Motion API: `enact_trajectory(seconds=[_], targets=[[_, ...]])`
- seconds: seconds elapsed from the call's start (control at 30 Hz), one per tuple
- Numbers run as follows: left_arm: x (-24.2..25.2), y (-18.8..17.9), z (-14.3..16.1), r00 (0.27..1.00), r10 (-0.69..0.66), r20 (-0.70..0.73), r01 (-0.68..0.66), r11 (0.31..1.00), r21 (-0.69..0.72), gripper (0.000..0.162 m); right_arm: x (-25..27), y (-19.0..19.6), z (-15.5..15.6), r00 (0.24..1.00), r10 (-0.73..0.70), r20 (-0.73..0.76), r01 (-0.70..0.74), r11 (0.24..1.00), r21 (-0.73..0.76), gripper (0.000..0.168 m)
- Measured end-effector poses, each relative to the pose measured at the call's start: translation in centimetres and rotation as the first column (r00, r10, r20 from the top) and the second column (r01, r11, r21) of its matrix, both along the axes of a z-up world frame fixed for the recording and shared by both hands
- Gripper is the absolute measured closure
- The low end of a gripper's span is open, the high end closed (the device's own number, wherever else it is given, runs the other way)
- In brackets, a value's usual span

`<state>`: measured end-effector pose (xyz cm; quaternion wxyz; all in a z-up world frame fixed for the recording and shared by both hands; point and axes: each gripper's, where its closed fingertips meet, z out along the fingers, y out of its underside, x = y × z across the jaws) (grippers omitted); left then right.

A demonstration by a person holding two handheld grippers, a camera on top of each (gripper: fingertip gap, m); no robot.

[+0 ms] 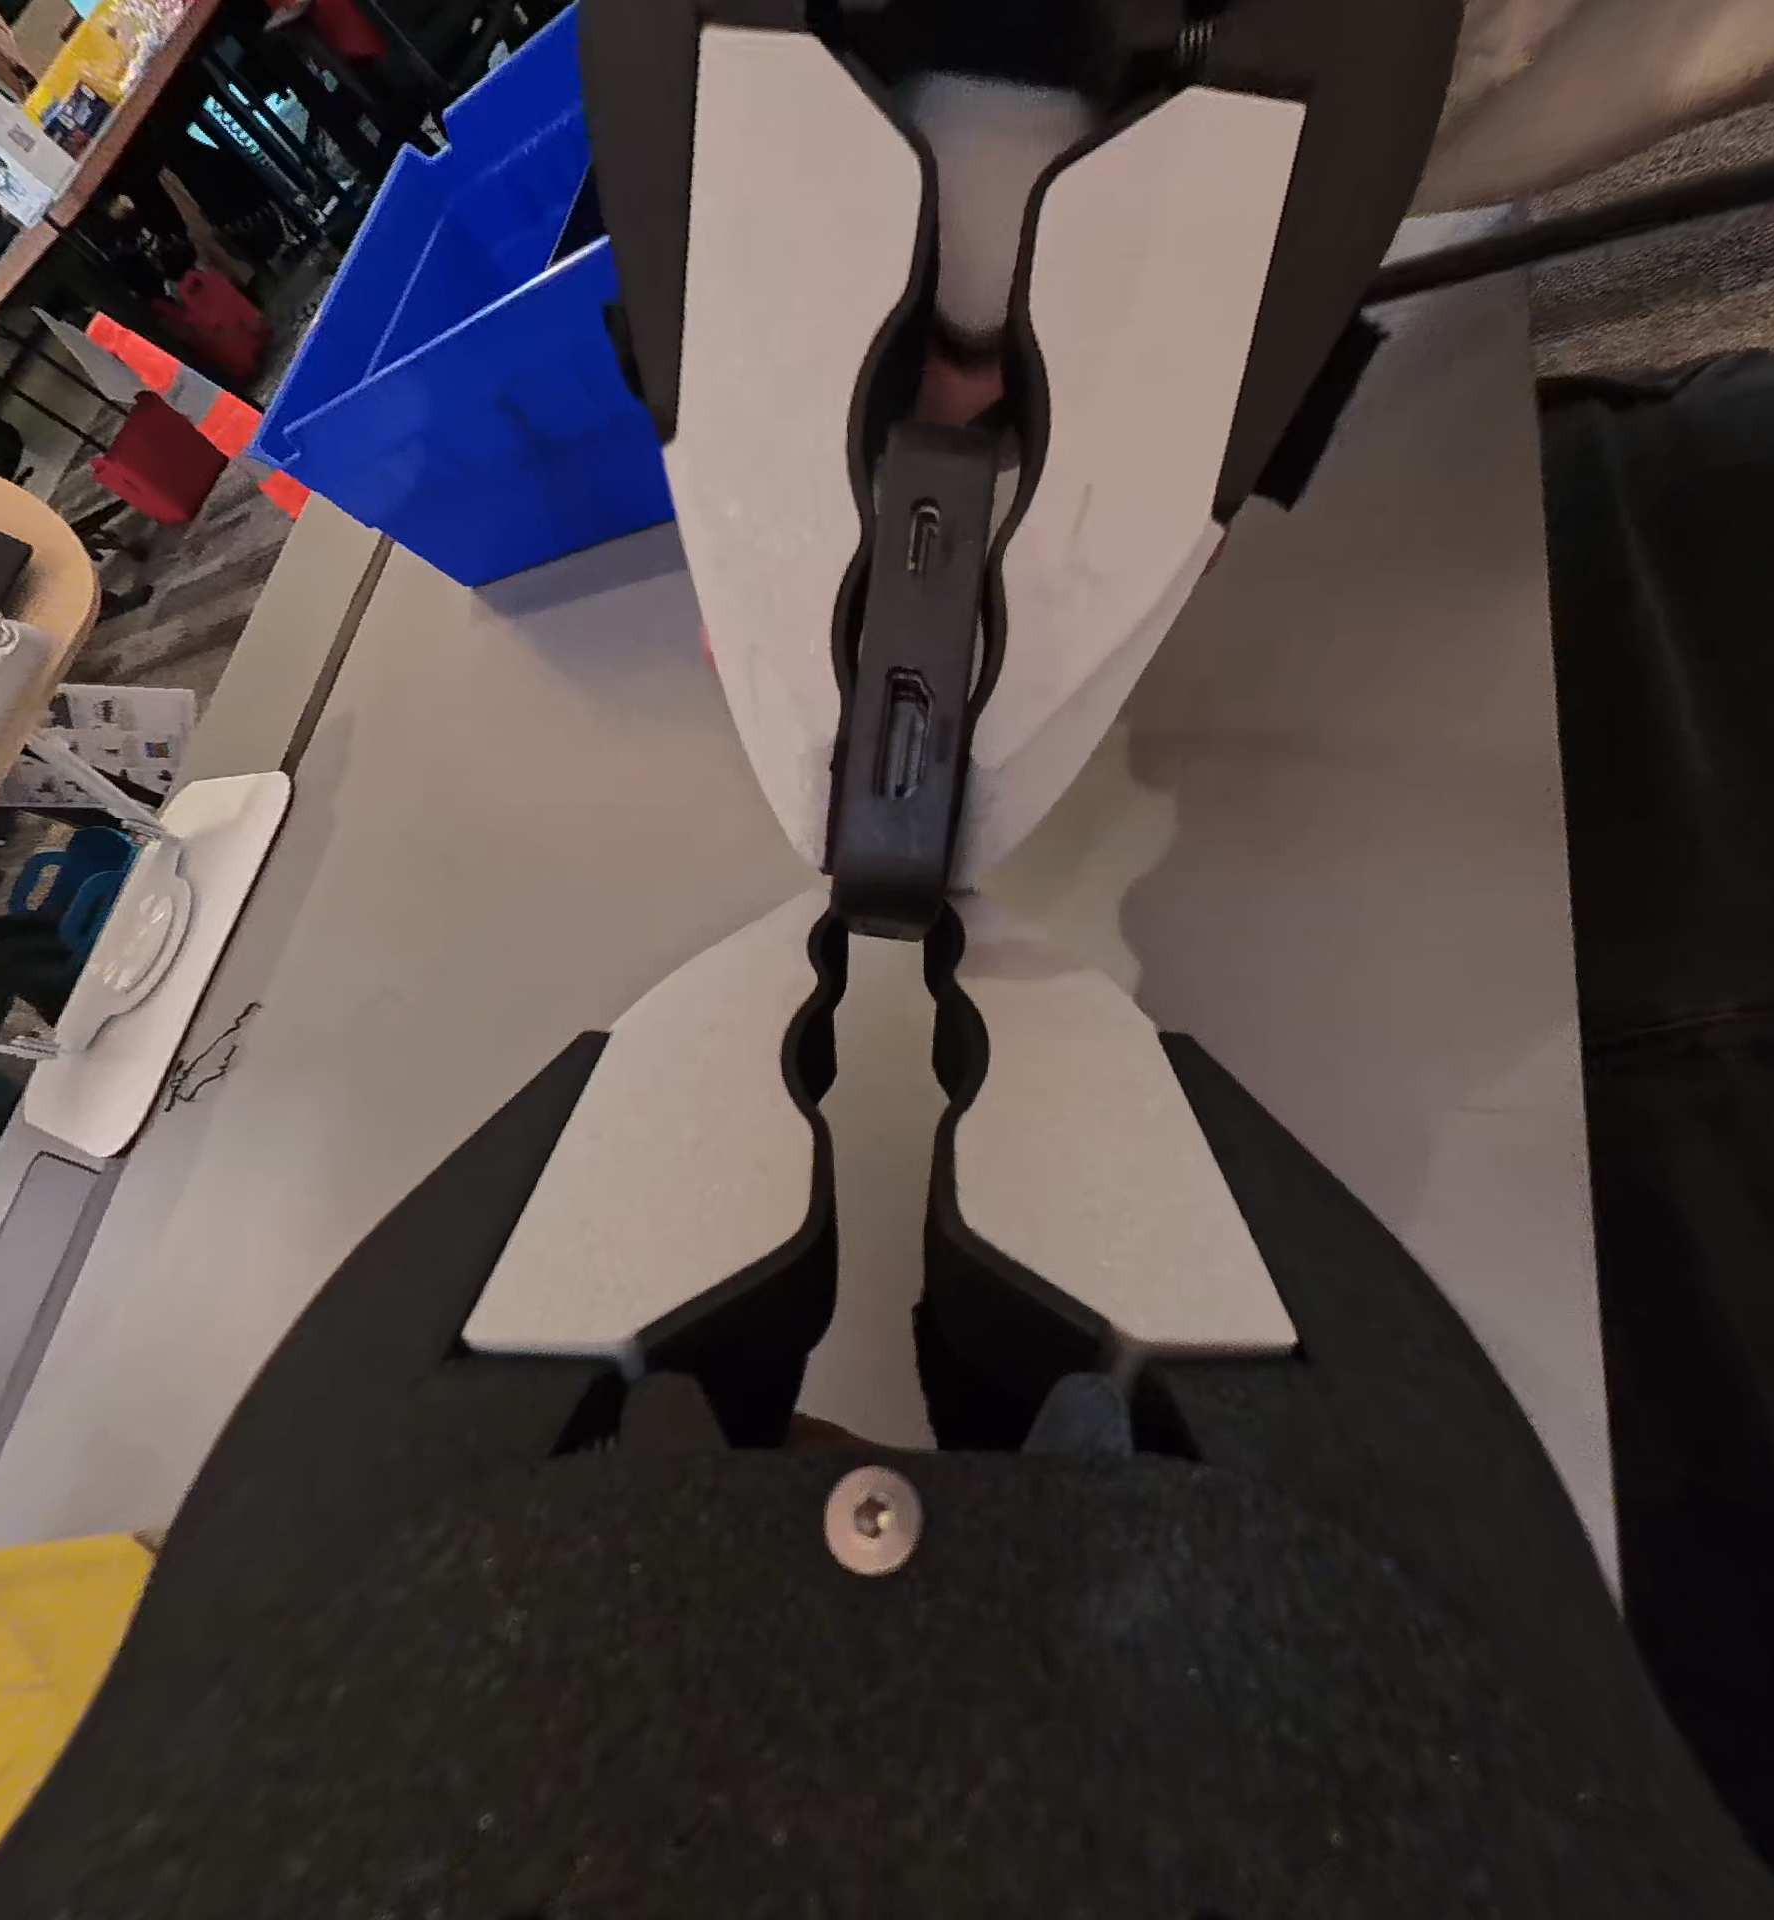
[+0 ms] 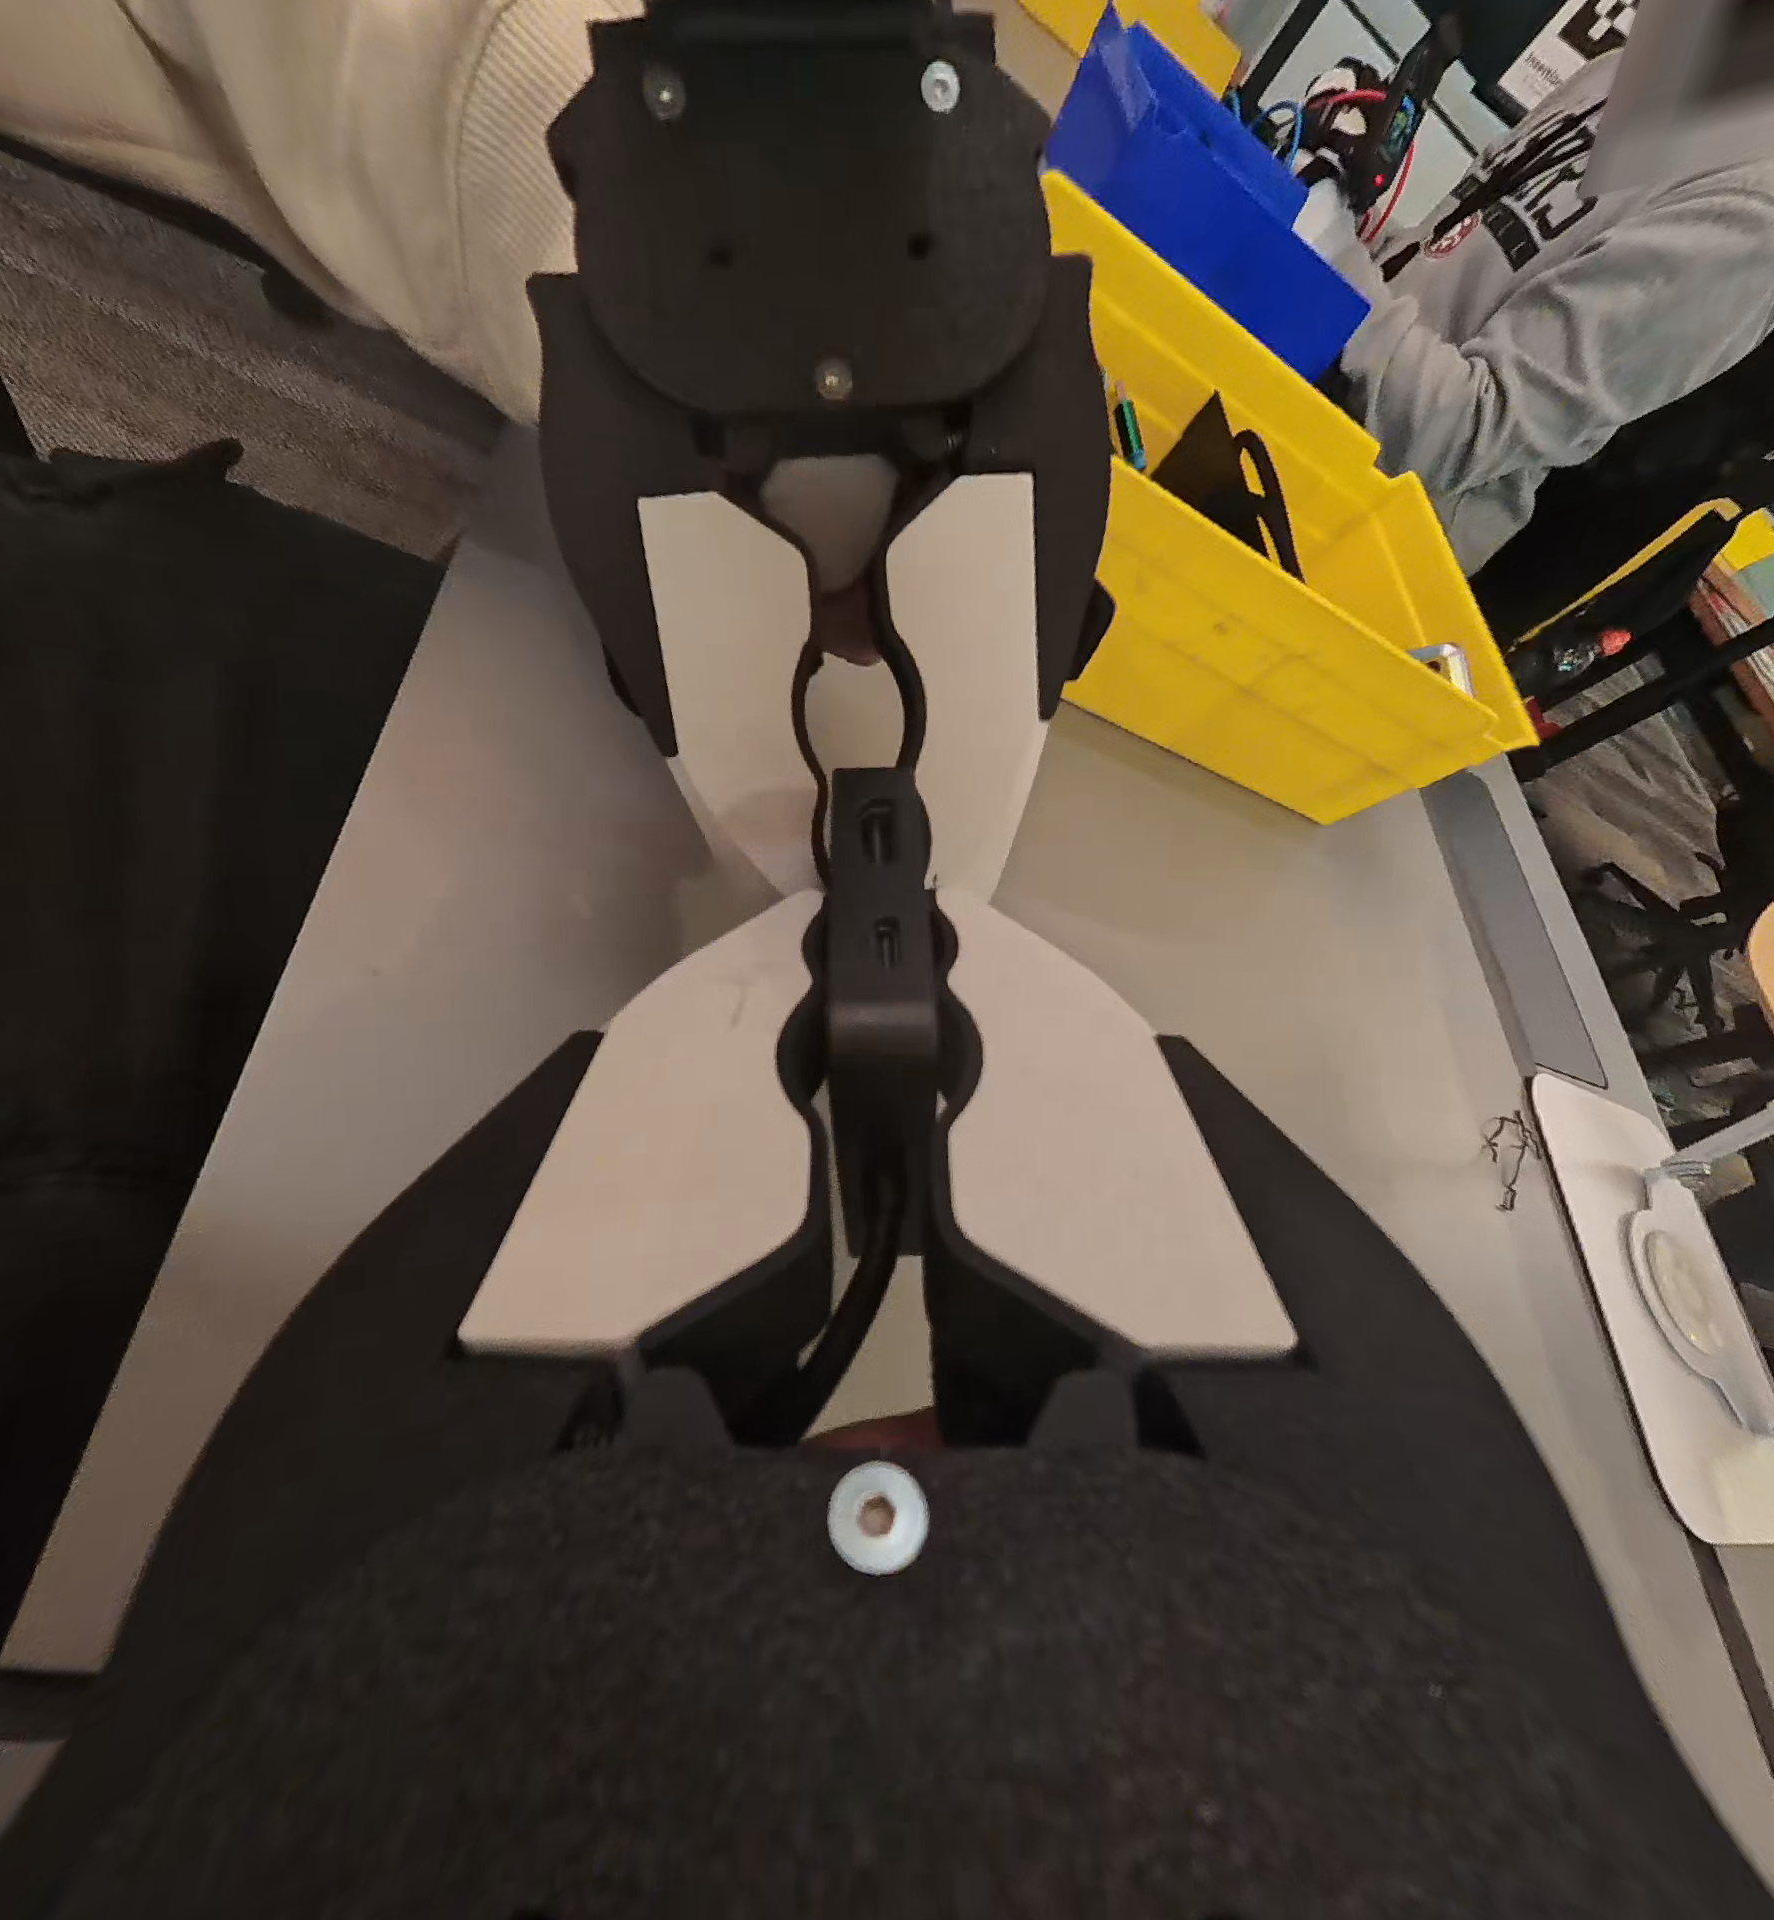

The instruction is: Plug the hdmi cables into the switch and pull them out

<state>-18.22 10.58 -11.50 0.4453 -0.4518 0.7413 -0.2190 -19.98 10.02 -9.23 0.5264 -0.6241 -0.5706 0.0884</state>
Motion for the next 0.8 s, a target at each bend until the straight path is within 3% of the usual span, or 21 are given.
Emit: enact_trajectory(seconds=[0.43, 0.57, 0.6, 0.63, 0.7, 0.8], targets=[[0.1, 0.5, 0.7, 0.997, -0.003, 0.078, 0.008, 0.998, -0.057, 0.147, 0.5, 0.2, 0.7, 0.999, -0.006, 0.036, 0.002, 0.993, 0.12, 0.155], [-0.1, 2.8, 1.0, 0.987, 0.138, 0.085, -0.132, 0.988, -0.078, 0.146, 0.7, 2.0, 1.1, 0.996, -0.073, 0.057, 0.06, 0.978, 0.202, 0.155], [-0.5, 3.9, 1.1, 0.974, 0.212, 0.08, -0.204, 0.975, -0.09, 0.162, 1.0, 3.2, 1.6, 0.993, -0.103, 0.06, 0.086, 0.966, 0.245, 0.154], [-1.2, 4.9, 1.5, 0.954, 0.285, 0.095, -0.275, 0.956, -0.106, 0.162, 1.6, 4.5, 2.2, 0.99, -0.132, 0.058, 0.111, 0.954, 0.279, 0.154], [-2.9, 5.4, 1.9, 0.912, 0.397, 0.103, -0.369, 0.904, -0.217, 0.155, 3.5, 8.0, 3.3, 0.977, -0.207, 0.051, 0.177, 0.92, 0.351, 0.154], [-5.3, 3.3, 0.4, 0.847, 0.531, 0.031, -0.454, 0.753, -0.476, 0.137, 6.4, 13.9, 2.7, 0.952, -0.303, 0.048, 0.256, 0.87, 0.421, 0.154]])
